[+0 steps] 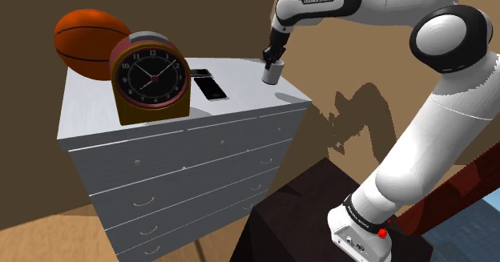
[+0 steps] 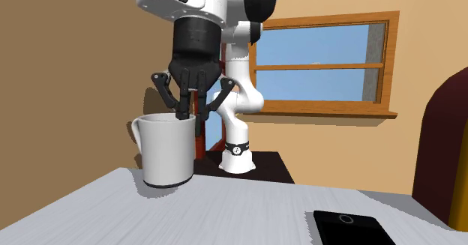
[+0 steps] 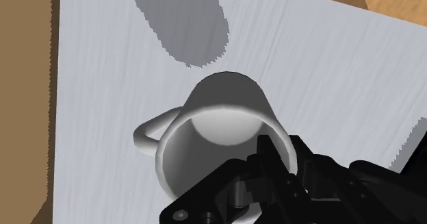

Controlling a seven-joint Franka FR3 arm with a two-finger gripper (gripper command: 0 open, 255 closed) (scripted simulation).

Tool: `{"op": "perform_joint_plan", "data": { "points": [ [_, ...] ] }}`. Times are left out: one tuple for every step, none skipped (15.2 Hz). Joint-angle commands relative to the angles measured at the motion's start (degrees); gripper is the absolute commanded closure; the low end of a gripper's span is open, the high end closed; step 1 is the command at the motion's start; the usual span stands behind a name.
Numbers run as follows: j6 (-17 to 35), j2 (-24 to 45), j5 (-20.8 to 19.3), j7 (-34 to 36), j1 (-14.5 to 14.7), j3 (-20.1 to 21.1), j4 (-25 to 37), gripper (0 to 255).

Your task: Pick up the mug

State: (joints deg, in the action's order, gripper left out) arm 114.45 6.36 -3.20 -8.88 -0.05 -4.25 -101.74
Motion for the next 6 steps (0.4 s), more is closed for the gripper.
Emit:
{"op": "perform_joint_plan", "data": {
  "points": [
    [-1.38,-0.39,-0.01,-0.05,0.01,0.0,0.97,255],
    [-2.13,-0.47,0.0,-0.09,0.02,0.0,1.65,255],
    [-2.88,-0.52,0.01,-0.13,0.02,0.01,2.35,255],
    [-3.64,-0.57,0.03,-0.17,0.02,0.01,3.06,255],
    [-3.75,-0.59,0.03,-0.17,0.02,0.01,3.15,255],
    [-3.75,-0.58,0.03,-0.17,0.02,0.01,3.16,255]
  ]
}}
